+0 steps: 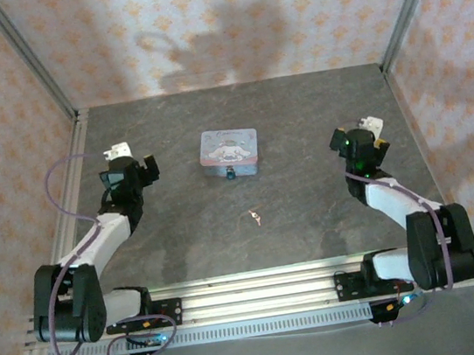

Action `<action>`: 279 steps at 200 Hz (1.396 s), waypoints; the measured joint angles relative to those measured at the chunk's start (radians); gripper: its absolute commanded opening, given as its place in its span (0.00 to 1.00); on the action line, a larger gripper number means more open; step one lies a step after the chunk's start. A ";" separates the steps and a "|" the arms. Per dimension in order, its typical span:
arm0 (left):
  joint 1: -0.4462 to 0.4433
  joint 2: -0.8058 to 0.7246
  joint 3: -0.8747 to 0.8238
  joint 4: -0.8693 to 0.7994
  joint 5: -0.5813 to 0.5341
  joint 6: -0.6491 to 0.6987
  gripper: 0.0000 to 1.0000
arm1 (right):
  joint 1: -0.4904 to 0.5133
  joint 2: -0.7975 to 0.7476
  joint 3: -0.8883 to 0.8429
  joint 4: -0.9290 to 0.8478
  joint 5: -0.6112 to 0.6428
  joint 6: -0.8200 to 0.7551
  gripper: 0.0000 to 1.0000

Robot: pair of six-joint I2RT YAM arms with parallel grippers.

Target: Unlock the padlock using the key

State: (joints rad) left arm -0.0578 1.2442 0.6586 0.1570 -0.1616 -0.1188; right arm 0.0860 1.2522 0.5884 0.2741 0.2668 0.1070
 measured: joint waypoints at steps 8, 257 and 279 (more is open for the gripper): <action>0.000 -0.006 0.048 -0.095 0.008 -0.028 0.99 | 0.006 -0.015 0.044 -0.097 0.008 0.026 0.97; -0.355 0.010 0.058 -0.558 0.383 -0.484 0.71 | 0.725 0.431 0.465 -0.717 -0.481 0.107 0.28; -0.355 0.022 0.059 -0.558 0.386 -0.484 0.71 | 0.725 0.483 0.500 -0.754 -0.482 0.068 0.31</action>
State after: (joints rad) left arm -0.4126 1.2663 0.7174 -0.4015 0.2249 -0.6025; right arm 0.8108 1.7348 1.0885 -0.4801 -0.2150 0.1745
